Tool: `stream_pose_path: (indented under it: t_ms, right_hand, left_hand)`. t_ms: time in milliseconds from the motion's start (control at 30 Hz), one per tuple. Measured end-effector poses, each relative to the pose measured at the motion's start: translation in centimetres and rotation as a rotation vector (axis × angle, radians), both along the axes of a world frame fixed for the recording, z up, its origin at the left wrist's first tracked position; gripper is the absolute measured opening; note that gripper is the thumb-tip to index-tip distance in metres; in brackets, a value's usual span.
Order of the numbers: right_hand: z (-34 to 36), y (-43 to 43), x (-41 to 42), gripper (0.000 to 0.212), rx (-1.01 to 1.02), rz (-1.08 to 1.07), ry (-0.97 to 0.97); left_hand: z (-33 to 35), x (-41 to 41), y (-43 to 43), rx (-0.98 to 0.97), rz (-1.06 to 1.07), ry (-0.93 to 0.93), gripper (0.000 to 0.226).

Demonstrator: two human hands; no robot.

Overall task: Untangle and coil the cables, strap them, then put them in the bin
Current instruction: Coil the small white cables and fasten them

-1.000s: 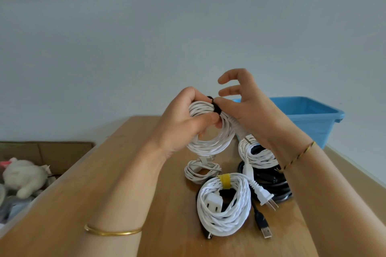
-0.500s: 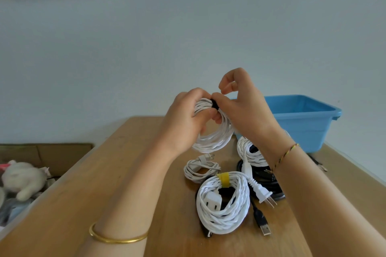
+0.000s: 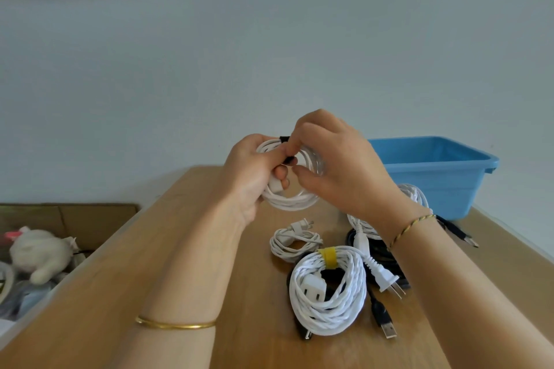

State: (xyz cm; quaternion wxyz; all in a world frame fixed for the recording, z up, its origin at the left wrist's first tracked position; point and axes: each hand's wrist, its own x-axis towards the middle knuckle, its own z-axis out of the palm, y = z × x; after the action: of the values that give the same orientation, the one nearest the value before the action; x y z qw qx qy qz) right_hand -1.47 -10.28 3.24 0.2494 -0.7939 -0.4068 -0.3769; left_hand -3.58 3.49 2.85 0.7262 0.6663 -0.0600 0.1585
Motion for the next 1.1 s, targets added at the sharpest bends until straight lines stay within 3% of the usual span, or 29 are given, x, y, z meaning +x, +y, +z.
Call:
stream_pose_path:
  t_ms: [100,233,533,600,767,933,1000,1100]
  right_hand:
    - [-0.3,0.2,0.5,0.008,0.012,-0.061,-0.171]
    - [-0.3,-0.1,0.4,0.008,0.129,-0.010,-0.154]
    - [0.3,-0.7,0.0,0.012,0.437,0.105,0.291]
    - [0.4,-0.8,-0.1,0.019,0.485,0.135,0.385]
    - [0.5,-1.8,0.4,0.012,0.603,0.236,0.727]
    - [0.2,-2.8,0.7,0.007,0.685,0.620,1.266]
    - [0.1,-2.7,0.6,0.015,0.655,0.726,1.355]
    - [0.2,-2.6,-0.1,0.020,0.731,0.711,1.429]
  left_hand:
    - [0.0,0.0,0.0,-0.025,-0.032,0.013,0.006]
    - [0.1,-0.1,-0.5,-0.101,-0.107,-0.001,0.013]
    - [-0.6,0.0,-0.9,0.057,-0.148,-0.174,0.018]
    - [-0.9,0.0,-0.9,0.157,-0.116,-0.233,0.017]
    - [-1.3,0.0,-0.7,0.486,-0.045,-0.338,0.012]
    - [-0.6,-0.4,-0.5,0.606,-0.088,-0.400,0.004]
    - [-0.4,-0.6,-0.5,0.616,-0.100,-0.421,0.009]
    - [-0.4,-0.7,-0.8,0.675,-0.086,-0.443,0.012]
